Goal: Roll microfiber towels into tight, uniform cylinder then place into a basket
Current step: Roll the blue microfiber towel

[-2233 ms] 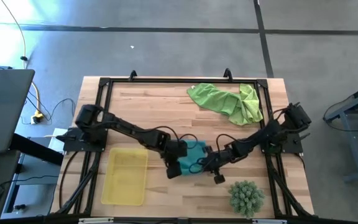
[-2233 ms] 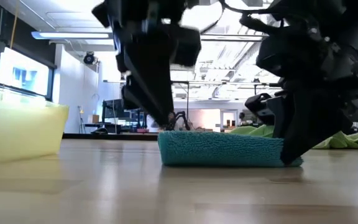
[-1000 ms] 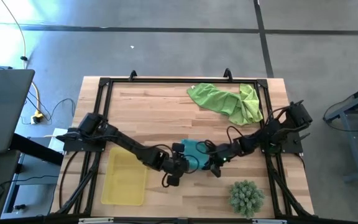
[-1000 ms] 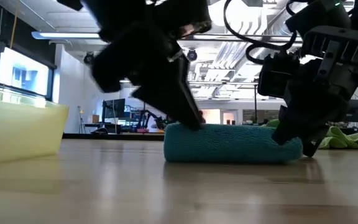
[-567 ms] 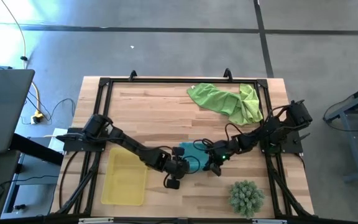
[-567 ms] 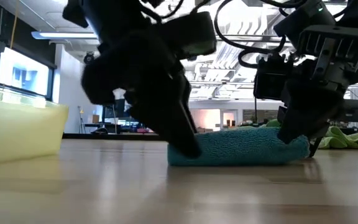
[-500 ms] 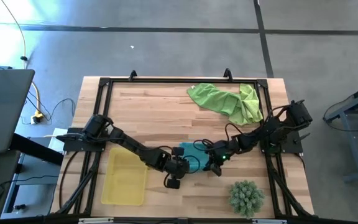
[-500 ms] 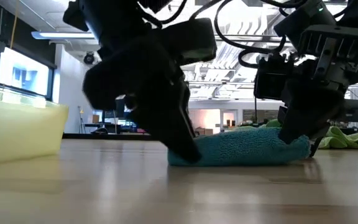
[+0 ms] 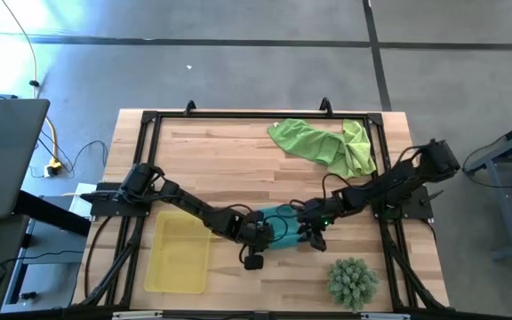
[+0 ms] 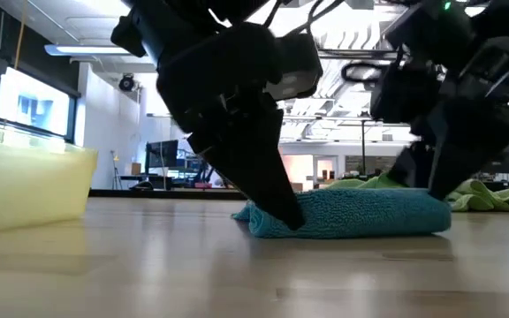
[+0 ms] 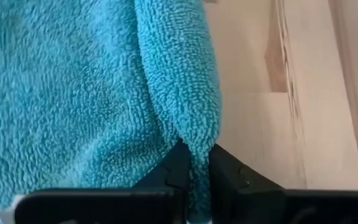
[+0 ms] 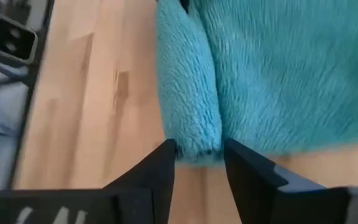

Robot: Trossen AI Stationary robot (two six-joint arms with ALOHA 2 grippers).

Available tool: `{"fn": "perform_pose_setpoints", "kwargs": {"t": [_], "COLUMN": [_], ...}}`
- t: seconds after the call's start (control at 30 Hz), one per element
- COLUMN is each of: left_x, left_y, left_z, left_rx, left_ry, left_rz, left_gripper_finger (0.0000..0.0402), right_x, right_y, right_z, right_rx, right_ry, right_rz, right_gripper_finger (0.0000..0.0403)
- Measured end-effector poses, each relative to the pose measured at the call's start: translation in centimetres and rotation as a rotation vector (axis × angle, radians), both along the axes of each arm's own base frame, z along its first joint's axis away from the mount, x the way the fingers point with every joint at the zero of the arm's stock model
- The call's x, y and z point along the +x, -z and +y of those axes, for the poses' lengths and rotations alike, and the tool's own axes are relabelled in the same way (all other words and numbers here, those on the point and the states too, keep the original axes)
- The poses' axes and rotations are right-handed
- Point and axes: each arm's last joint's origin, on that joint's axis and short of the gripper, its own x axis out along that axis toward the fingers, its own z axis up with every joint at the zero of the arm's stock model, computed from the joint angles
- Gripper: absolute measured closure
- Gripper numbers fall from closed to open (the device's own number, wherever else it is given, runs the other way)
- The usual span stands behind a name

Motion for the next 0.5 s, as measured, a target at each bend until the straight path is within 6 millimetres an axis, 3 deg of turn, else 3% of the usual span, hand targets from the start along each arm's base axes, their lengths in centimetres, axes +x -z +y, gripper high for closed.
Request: {"fn": "perform_pose_setpoints", "kwargs": {"t": [0.23, 0.5], "left_x": [0.1, 0.0], "left_y": [0.8, 0.8], "left_z": [0.2, -0.1], "left_rx": [-0.061, -0.053], "left_ry": [-0.131, -0.146], "left_rz": [0.025, 0.014], "left_gripper_finger": [0.0377, 0.0376], "right_x": [-0.7, -1.9], "right_y": [-1.2, -1.0], "right_z": [2.2, 4.9], "right_rx": [-0.349, -0.544], "right_ry": [-0.209, -0.396], "right_rz": [-0.215, -0.313], "right_gripper_finger": [0.027, 0.0269]}}
